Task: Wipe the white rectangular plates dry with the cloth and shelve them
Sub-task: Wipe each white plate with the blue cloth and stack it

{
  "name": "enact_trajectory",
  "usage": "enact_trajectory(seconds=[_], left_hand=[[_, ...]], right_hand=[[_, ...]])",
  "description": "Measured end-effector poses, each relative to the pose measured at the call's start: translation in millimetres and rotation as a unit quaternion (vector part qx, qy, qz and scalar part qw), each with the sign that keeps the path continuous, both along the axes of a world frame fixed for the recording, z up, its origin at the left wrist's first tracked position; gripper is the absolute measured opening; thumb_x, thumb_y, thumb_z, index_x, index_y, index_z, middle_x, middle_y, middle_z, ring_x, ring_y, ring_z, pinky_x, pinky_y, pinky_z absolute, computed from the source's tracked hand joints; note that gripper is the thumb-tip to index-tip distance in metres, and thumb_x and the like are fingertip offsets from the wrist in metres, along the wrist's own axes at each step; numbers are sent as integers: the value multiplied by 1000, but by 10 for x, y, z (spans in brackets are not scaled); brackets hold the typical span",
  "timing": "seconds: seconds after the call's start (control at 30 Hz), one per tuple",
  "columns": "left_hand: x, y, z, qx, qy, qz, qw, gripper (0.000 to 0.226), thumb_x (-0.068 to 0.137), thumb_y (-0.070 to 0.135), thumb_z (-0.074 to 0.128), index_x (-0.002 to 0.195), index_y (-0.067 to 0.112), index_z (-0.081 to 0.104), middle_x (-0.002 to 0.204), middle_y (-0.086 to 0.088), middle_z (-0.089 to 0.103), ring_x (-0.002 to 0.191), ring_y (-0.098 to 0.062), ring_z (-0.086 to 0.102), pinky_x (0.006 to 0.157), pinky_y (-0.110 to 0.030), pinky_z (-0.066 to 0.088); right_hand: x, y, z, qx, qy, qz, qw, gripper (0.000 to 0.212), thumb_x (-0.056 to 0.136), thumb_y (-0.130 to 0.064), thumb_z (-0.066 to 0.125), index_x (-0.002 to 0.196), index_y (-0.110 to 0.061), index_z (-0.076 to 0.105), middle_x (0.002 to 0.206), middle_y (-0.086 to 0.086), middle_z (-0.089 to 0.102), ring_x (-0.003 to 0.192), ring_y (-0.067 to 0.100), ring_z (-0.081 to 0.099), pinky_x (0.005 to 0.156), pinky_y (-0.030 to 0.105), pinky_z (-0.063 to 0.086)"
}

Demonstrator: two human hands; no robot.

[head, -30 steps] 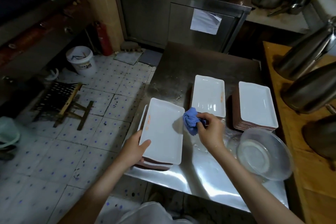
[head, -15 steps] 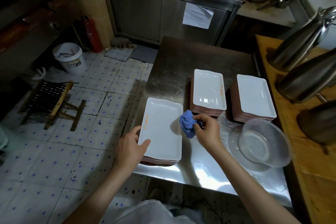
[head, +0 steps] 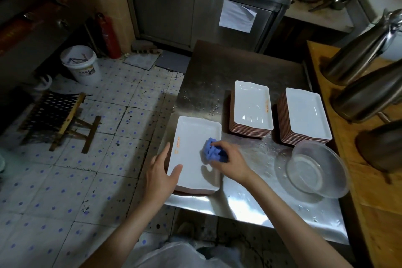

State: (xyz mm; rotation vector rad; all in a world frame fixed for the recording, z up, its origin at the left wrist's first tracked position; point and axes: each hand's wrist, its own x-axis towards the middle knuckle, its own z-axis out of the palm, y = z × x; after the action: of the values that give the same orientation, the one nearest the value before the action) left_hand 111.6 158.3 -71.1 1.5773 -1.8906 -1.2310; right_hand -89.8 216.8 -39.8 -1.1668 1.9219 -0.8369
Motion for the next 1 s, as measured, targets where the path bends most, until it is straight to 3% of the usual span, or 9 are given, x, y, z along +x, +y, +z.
enact_trajectory(seconds=[0.07, 0.13, 0.27, 0.4, 0.53, 0.67, 0.87, 1.0], left_hand=[[55, 2, -53, 31, 35, -28, 999, 72, 80, 50, 64, 142, 52, 27, 137, 2, 47, 121, -23, 51, 90, -50, 52], [126, 4, -136, 60, 50, -53, 996, 78, 69, 66, 62, 136, 63, 22, 139, 8, 47, 124, -17, 49, 93, -51, 51], [212, 64, -137, 101, 102, -89, 986, 102, 58, 56, 76, 135, 66, 11, 143, 13, 41, 129, -11, 42, 103, -46, 44], [202, 122, -173, 88, 137, -113, 980, 111, 61, 27, 88, 138, 57, 13, 140, 14, 38, 129, -7, 39, 100, -27, 42], [149, 177, -222, 46, 121, -85, 988, 111, 60, 13, 89, 141, 47, 21, 138, 9, 37, 128, -12, 38, 100, -28, 40], [139, 207, -253, 10, 105, -64, 992, 113, 56, 12, 90, 138, 53, 24, 139, 6, 39, 128, -15, 39, 103, -38, 43], [116, 194, -288, -3, 103, -67, 992, 110, 57, 8, 90, 144, 38, 29, 140, 1, 40, 126, -16, 39, 99, -33, 43], [62, 138, -323, -9, 88, -62, 994, 112, 57, 14, 90, 143, 46, 26, 141, 3, 41, 124, -13, 40, 98, -36, 46]], right_hand=[[20, 31, 32, 37, 11, 33, 999, 67, 69, -15, 81, 126, -27, 47, 127, 4, 40, 111, 13, 43, 90, 9, 36], [30, 88, 79, 75, 15, 59, 995, 88, 65, -21, 86, 136, -29, 36, 136, 0, 28, 119, 15, 37, 99, 18, 36], [119, 249, 65, 99, 30, 86, 991, 107, 59, -23, 89, 142, -32, 22, 144, -4, 18, 124, 17, 31, 104, 25, 36], [218, 408, -98, 81, 59, 104, 989, 111, 61, -20, 88, 141, -36, 13, 149, -3, 8, 128, 23, 33, 104, 27, 40], [287, 448, -214, 41, 90, 78, 992, 113, 61, -22, 87, 143, -36, 11, 149, 2, 13, 124, 28, 41, 99, 28, 45], [325, 459, -289, 30, 108, 66, 992, 114, 63, -26, 87, 146, -32, 10, 149, 7, 17, 123, 30, 43, 101, 27, 37], [273, 437, -299, 22, 123, 75, 989, 108, 65, -27, 86, 147, -29, 16, 147, 12, 26, 122, 32, 45, 100, 29, 37], [199, 373, -311, 14, 125, 71, 990, 109, 62, -27, 87, 146, -29, 19, 145, 12, 32, 122, 31, 45, 99, 30, 38]])
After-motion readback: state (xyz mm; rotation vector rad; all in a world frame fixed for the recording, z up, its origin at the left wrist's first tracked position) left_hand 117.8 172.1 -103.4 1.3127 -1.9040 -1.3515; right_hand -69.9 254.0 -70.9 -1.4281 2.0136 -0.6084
